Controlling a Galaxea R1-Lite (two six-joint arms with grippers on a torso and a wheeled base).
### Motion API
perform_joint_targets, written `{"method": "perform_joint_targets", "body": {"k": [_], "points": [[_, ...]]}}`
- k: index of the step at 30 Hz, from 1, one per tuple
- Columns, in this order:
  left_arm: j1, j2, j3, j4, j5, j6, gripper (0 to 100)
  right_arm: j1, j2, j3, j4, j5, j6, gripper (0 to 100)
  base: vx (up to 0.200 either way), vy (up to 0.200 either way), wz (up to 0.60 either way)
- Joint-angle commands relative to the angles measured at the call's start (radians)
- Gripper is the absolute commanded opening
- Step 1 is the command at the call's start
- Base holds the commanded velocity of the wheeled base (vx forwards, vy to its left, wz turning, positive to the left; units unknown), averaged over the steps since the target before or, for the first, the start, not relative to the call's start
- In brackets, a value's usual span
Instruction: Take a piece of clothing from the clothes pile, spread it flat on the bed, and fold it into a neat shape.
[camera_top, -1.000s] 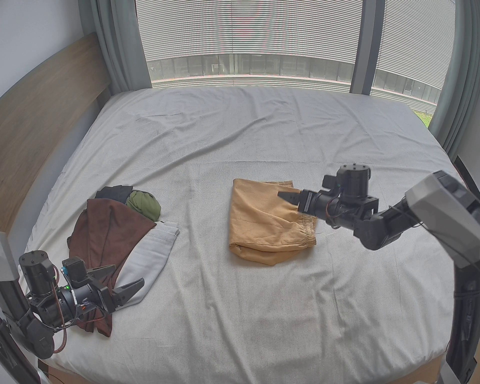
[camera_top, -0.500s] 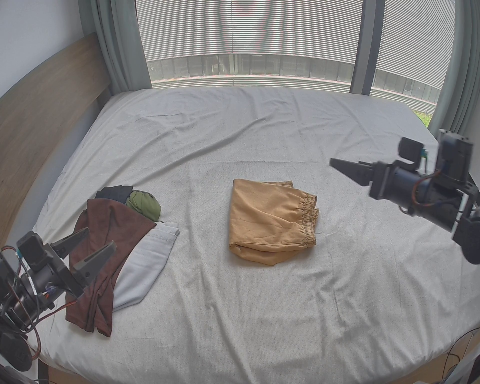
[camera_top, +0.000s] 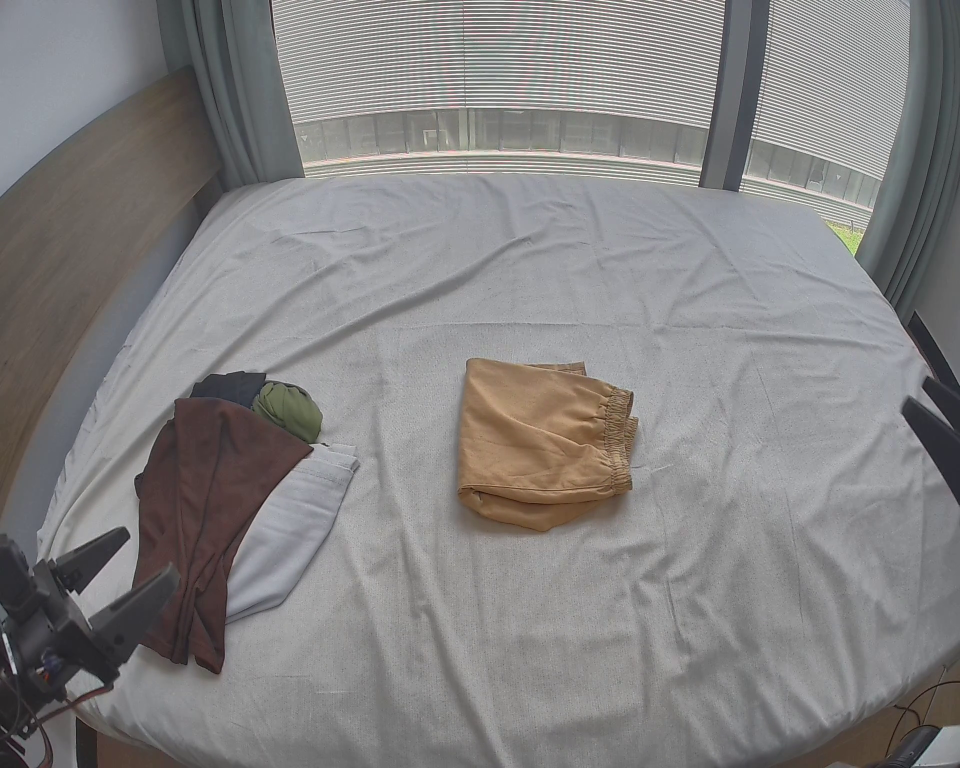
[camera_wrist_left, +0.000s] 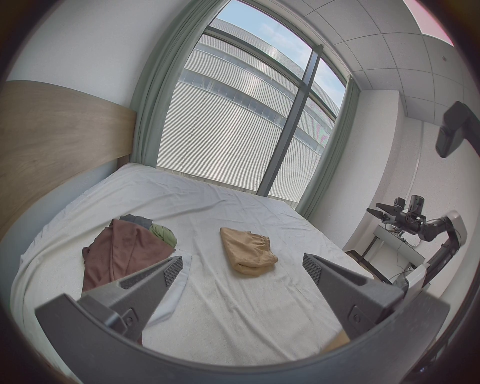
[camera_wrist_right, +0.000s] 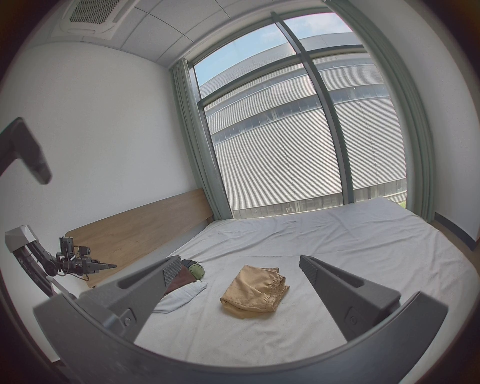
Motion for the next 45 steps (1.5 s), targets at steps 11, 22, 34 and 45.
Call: {"method": "perform_joint_targets", "body": {"k": [11,22,34,45], "points": [[-0.003,-0.735,0.017,0.591,-0.182,-0.011,100,-0.172,-0.79,0.382,0.234,0.009,-0.023,100,0.0,0.0,0.0],[-0.017,-0.891,0.017,0.777,0.117,0.139,100,-0.238,-0.861,0.382,0.519,-0.156,-0.144,100,0.0,0.0,0.0],[-0.018,-0.905,0.017,0.812,0.366,0.192,100,-0.238,-0.867,0.382,0.556,-0.198,-0.143,100,0.0,0.0,0.0],[-0.023,-0.908,0.017,0.869,0.516,0.242,100,-0.241,-0.867,0.382,0.577,-0.318,-0.146,100,0.0,0.0,0.0]]}}
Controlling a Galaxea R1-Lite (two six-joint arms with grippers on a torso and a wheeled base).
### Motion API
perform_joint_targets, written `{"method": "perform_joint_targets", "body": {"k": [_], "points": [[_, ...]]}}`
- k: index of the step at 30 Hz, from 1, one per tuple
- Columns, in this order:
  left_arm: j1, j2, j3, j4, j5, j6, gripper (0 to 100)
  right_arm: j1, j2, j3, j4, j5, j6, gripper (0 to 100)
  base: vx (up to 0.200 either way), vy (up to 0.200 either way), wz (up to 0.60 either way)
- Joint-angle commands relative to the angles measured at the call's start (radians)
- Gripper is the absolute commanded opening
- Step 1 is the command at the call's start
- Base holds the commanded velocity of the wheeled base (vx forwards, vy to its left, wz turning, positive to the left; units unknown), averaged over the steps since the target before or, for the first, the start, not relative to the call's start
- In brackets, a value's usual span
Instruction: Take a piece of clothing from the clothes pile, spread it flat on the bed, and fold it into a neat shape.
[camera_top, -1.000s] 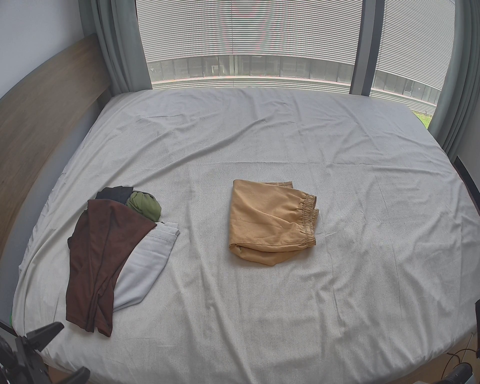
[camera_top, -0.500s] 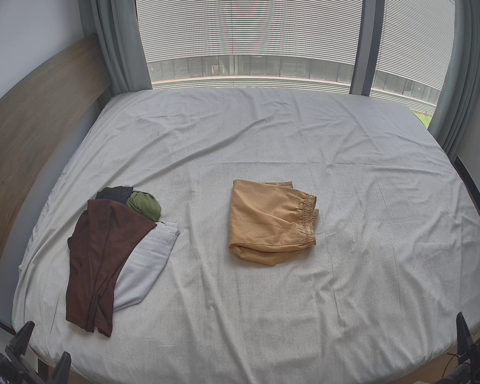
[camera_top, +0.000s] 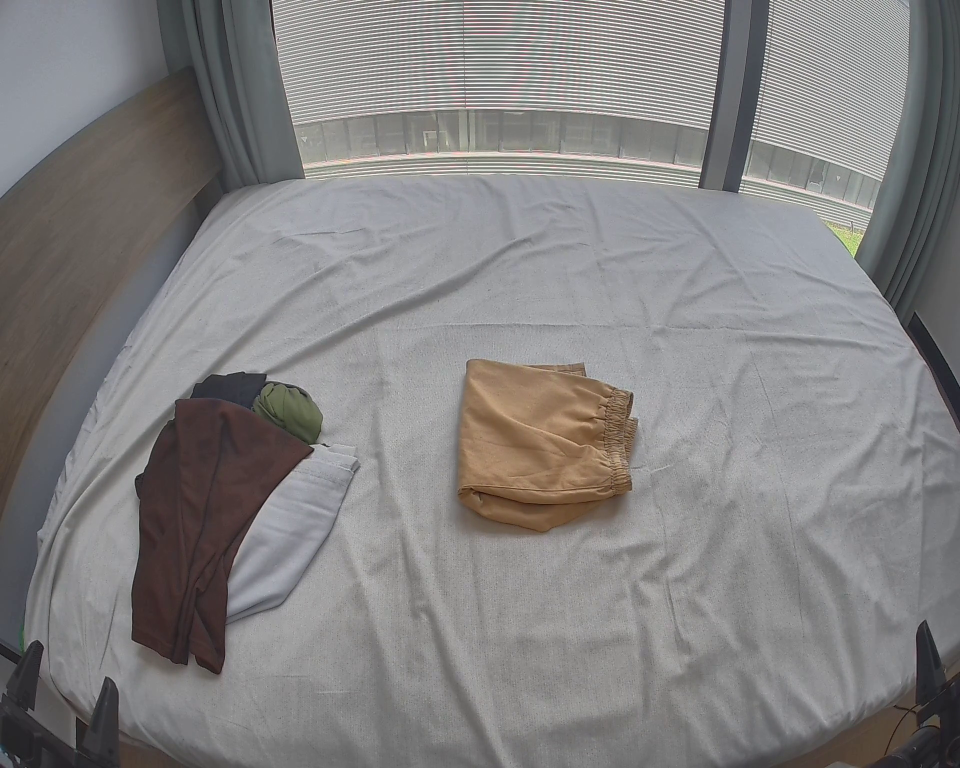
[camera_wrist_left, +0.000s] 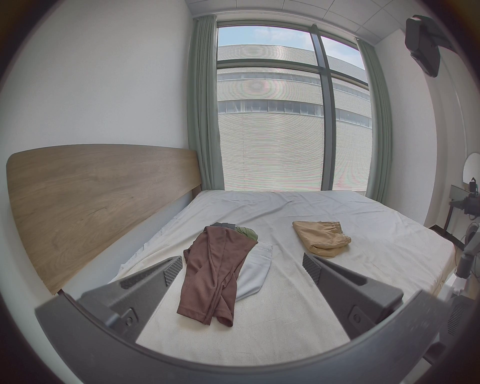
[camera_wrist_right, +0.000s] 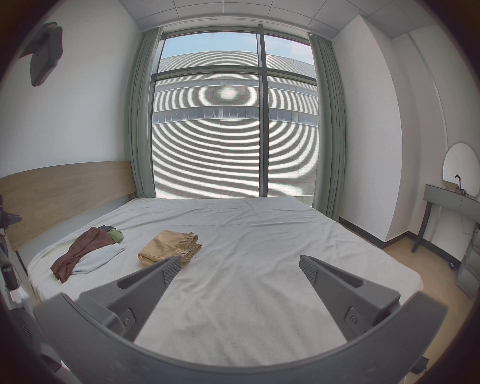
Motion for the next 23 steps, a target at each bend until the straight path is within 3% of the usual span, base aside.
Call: {"method": "perform_joint_targets", "body": {"k": [1,4,10,23], "points": [[-0.003,-0.009,0.017,0.002,-0.005,-0.004,100,0.002,-0.01,0.018,0.004,0.009,0.012,100,0.0,0.0,0.0],[-0.003,-0.009,0.017,0.002,-0.006,0.004,100,0.005,-0.01,0.018,0.05,0.074,0.008,100,0.0,0.0,0.0],[-0.003,-0.009,0.017,0.002,-0.009,0.003,100,0.005,-0.01,0.018,0.047,0.108,-0.029,100,0.0,0.0,0.0],[-0.003,-0.011,0.017,0.002,-0.012,0.009,100,0.002,-0.01,0.018,0.049,0.106,-0.018,100,0.0,0.0,0.0]]}}
